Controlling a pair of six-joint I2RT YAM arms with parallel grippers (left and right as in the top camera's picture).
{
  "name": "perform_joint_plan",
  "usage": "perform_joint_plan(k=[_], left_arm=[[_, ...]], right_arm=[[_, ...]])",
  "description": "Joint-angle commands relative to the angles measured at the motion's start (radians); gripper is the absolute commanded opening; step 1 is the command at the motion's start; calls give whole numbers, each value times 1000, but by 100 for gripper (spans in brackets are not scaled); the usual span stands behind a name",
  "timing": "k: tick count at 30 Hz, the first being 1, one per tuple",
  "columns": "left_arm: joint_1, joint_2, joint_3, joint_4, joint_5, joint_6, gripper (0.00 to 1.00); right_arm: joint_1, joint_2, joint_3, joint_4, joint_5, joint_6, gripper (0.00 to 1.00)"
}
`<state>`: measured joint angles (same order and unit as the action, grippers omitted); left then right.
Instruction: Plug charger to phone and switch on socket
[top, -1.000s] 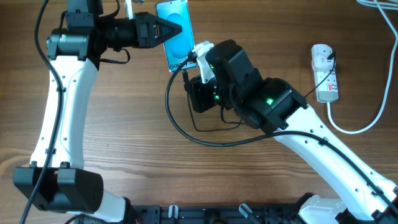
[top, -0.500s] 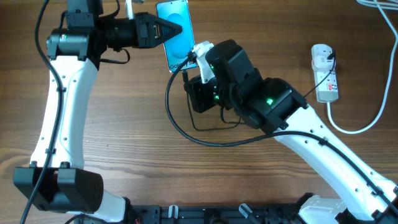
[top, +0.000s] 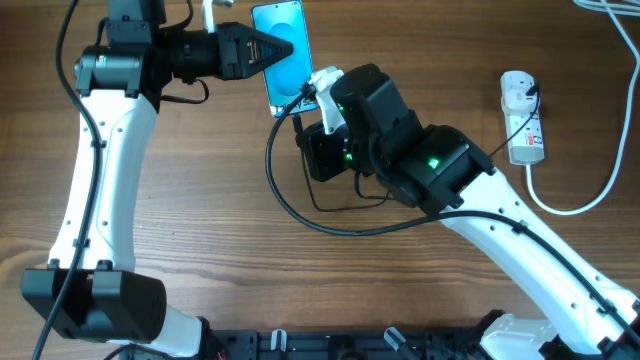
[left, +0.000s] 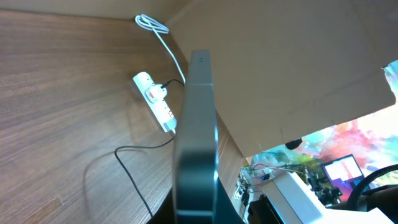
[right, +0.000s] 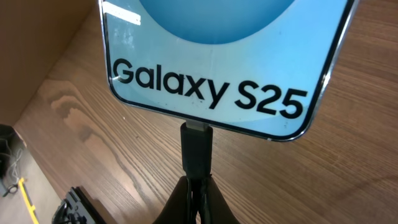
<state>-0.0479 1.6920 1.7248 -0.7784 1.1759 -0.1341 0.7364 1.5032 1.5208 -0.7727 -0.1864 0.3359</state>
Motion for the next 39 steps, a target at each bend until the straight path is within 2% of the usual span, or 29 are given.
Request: perform_joint_plan(k=[1, 20, 39], left_arm=[[-7, -9, 8, -1, 39, 26, 4], [-7, -9, 8, -34, 34, 53, 4], [-7, -9, 8, -50, 35, 60, 4]], right_arm=[[-1, -24, 31, 6, 7, 3, 4], [-1, -24, 31, 54, 11, 4, 4], [-27, -24, 32, 62, 97, -48, 4]])
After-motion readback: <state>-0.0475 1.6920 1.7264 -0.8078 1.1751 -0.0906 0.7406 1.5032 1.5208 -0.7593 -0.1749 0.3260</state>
